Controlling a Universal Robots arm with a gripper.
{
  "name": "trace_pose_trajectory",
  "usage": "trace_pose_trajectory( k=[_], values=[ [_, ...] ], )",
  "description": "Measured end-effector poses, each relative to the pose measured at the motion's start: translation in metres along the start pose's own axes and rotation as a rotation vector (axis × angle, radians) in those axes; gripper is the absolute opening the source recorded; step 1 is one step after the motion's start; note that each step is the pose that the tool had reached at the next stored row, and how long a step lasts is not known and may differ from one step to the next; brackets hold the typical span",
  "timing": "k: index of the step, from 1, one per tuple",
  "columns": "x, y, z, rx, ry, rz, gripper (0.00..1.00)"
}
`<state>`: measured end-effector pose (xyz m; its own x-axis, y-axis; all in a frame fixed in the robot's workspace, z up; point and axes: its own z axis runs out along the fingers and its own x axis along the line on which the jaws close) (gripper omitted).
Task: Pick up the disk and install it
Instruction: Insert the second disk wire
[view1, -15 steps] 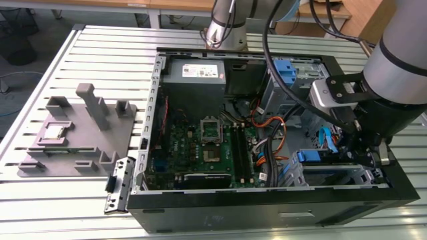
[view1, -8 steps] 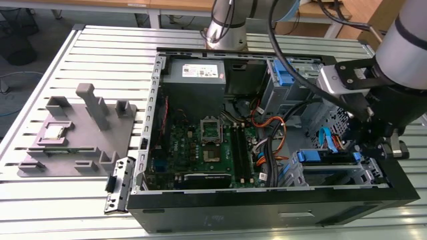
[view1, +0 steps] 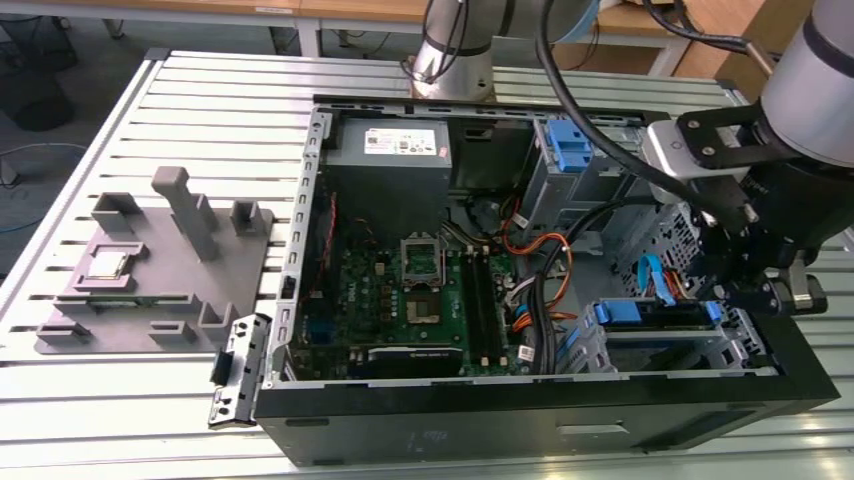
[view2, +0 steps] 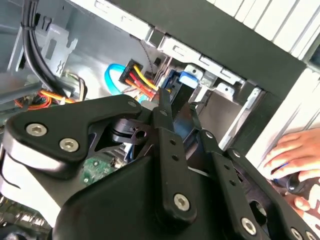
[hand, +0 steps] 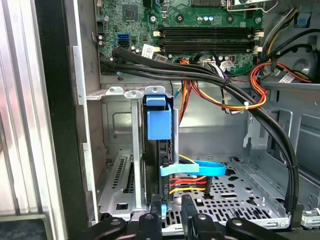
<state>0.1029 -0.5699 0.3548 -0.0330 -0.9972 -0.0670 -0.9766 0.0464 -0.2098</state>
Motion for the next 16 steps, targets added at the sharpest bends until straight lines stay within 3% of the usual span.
trace_pose_trajectory(
  k=[10,11,16],
  values=[
    [0.0000,-0.0025,0.0017,-0.1819,0.0084,0.011,0.30],
    [-0.0001,-0.0025,0.0017,-0.1906,0.0087,0.011,0.30],
    [0.0000,-0.0025,0.0017,-0.1925,0.0090,0.011,0.30]
  ],
)
